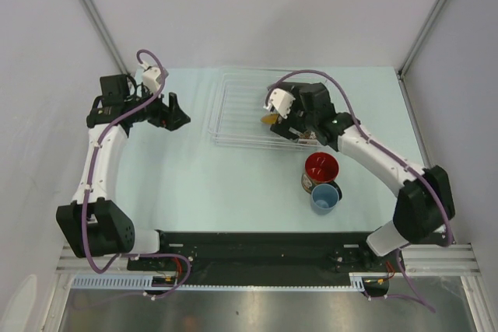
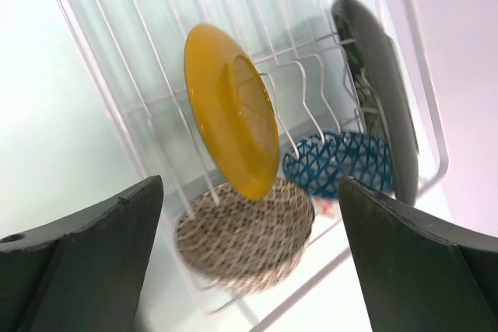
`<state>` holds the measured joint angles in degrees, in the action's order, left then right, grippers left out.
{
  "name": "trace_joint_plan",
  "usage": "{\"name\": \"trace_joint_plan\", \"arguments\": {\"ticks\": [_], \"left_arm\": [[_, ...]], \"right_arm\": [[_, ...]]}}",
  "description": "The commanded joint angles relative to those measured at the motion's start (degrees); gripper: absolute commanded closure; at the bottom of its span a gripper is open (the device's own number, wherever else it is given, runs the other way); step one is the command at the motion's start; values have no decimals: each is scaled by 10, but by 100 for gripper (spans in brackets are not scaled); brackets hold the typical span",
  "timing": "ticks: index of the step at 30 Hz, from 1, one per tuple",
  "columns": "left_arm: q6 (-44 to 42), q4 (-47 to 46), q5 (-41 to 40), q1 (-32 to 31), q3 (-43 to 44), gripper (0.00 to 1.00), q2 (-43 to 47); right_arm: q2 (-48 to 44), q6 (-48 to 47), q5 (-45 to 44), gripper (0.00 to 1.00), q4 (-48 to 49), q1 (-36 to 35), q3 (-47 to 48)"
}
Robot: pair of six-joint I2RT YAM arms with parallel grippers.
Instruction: Load the mixed dishes into the dish rack
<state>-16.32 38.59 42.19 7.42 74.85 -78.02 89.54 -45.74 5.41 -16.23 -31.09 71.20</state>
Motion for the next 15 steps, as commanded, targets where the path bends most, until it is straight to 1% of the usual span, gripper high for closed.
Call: {"name": "trace_joint_plan", "arguments": {"ticks": [1, 2, 3, 4, 5, 6, 7, 8, 9, 10, 11, 12, 13, 14, 15], "left_arm": [[-17, -11, 3, 0, 12, 12, 5], [-19, -9, 0, -1, 13, 13, 6], [-21, -9, -3, -6, 15, 12, 7], [-25, -8, -4, -7, 16, 12, 8], [-27, -6, -5, -8, 17, 12, 8], [-29, -5, -6, -8, 16, 12, 8], [-33, -4, -8, -9, 16, 12, 7], [-37, -1, -8, -9, 16, 12, 2], [-39, 2, -7, -10, 15, 12, 0], [-41, 3, -8, -11, 14, 12, -3], [-41, 5, -9, -12, 15, 12, -9], [-40, 6, -8, -16, 16, 12, -11], [-38, 7, -6, -18, 17, 12, -12], [-37, 3, -9, -23, 16, 12, -10], [-35, 0, -11, -27, 14, 12, -8]], "right_arm": [[-99, 166, -44, 0, -16, -12, 5], [-115, 210, -103, 0, -8, -12, 5], [-155, 270, -129, 0, -5, -11, 10], [-174, 366, -116, 0, -13, 13, 14], [-200, 421, -63, 0, -22, 36, 14], [-218, 457, 24, 0, -31, 77, 10], [-240, 548, 206, 0, -23, 118, -11], [-242, 585, 279, 0, -14, 192, -24], [-243, 612, 324, 0, 3, 211, -40], [-237, 616, 320, 0, -16, 218, -44], [-238, 603, 288, 0, -45, 205, -44], [-242, 583, 236, 0, -107, 186, -44], [-257, 565, 119, 0, -135, 155, -48], [-267, 536, 64, 0, -168, 94, -52], [-276, 533, 13, 0, -179, 62, -56]]}}
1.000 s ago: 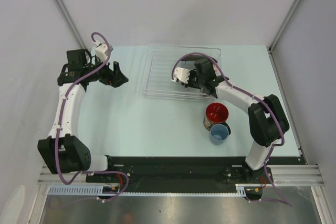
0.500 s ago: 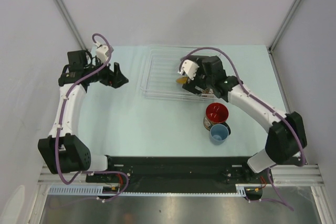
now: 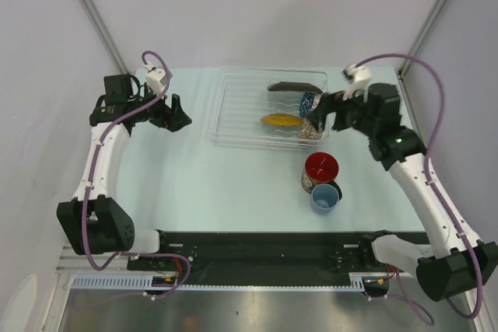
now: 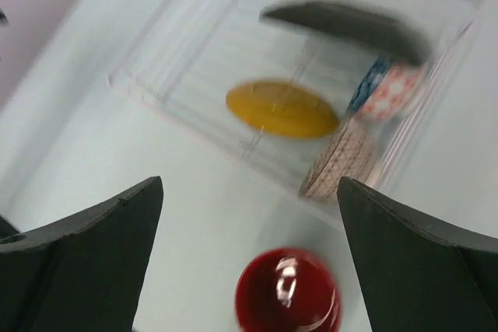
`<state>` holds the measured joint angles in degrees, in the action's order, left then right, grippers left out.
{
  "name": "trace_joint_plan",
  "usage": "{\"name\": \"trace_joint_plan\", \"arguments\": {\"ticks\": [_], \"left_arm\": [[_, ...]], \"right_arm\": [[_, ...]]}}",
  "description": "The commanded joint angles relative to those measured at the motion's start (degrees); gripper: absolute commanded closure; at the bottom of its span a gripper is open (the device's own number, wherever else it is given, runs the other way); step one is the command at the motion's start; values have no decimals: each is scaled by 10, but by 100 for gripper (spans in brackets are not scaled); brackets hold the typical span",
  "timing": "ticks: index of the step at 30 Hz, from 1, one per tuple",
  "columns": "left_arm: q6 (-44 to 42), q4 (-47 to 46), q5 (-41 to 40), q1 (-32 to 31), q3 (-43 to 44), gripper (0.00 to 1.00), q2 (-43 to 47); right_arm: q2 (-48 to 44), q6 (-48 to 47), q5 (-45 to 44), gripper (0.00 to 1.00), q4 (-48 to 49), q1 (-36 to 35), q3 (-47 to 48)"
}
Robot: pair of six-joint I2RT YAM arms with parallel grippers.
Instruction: Load the mixed dishes into the dish rack
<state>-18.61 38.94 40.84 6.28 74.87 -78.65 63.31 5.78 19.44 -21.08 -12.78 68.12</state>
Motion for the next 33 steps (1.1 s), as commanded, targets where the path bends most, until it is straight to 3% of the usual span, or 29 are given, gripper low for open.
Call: {"name": "trace_joint_plan", "arguments": {"ticks": [1, 10, 17, 33], "left_arm": [[-9, -6, 0, -19, 9, 12, 0], [4, -24, -12, -28, -17, 12, 30], [4, -26, -16, -28, -27, 12, 39], [-2, -24, -23, -28, -24, 12, 39]], "right_arm": [[-20, 17, -179, 0, -141, -141, -30], [-29, 44, -328, 0, -227, -319, -51], [-1, 46, -340, 1, -240, -335, -69], [67, 65, -352, 19, -205, -332, -137]]}}
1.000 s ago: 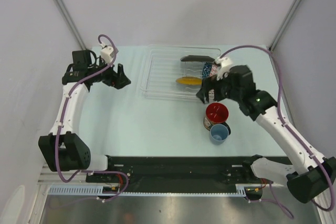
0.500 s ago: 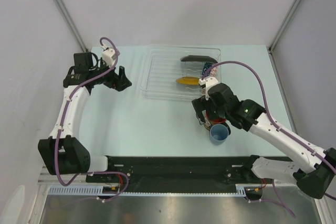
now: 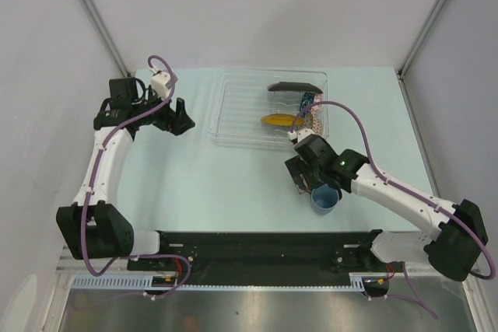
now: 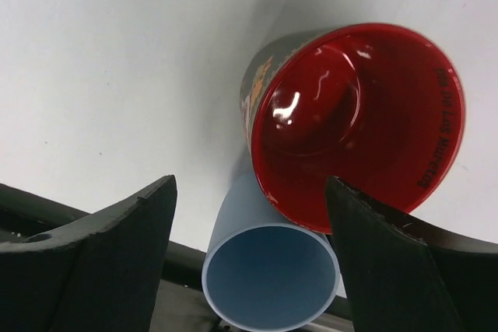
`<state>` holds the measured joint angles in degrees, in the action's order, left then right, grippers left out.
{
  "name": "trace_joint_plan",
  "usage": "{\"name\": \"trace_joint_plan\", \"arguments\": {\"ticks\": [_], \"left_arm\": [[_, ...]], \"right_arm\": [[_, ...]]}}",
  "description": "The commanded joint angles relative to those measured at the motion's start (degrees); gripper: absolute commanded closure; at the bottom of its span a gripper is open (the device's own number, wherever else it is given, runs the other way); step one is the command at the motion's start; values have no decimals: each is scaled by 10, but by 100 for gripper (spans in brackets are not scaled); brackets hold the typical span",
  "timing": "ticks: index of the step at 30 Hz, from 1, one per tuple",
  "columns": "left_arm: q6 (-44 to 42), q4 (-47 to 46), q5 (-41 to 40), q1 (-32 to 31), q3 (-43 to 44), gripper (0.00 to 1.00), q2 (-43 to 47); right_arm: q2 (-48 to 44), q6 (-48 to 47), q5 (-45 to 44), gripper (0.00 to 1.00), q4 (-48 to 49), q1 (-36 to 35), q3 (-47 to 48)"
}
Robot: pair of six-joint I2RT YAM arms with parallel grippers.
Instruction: Load the mixed dishes into the dish rack
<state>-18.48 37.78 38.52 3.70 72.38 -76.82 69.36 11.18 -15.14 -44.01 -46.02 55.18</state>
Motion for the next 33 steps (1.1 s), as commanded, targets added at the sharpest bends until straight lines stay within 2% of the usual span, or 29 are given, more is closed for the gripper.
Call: {"name": "trace_joint_plan", "arguments": {"ticks": [1, 4, 13, 23, 28, 29, 31, 32, 33], "left_arm": [[-2, -11, 1, -2, 0, 12, 20], [-2, -13, 0, -2, 1, 12, 20], [-4, -13, -3, -3, 0, 12, 20], [-9, -11, -4, -3, -2, 12, 16], [-14, -5, -4, -2, 0, 12, 7], [-18, -3, -11, -2, -4, 13, 6], [-29, -2, -20, -3, -14, 13, 9], [-33, -1, -29, -2, -29, 13, 11], [-38, 1, -32, -2, -36, 14, 12]], "right_arm": [[9, 11, -5, 20, 30, 1, -9], [23, 13, 2, 25, 37, 3, -9], [80, 25, 10, 29, 62, 8, -9], [143, 26, 12, 48, 67, 27, -9], [151, 27, 11, 54, 63, 34, -9], [150, 29, 10, 65, 66, 37, -9], [150, 31, 11, 77, 68, 44, -9], [153, 31, 11, 93, 67, 45, -9], [153, 37, 9, 100, 67, 46, -9]]}}
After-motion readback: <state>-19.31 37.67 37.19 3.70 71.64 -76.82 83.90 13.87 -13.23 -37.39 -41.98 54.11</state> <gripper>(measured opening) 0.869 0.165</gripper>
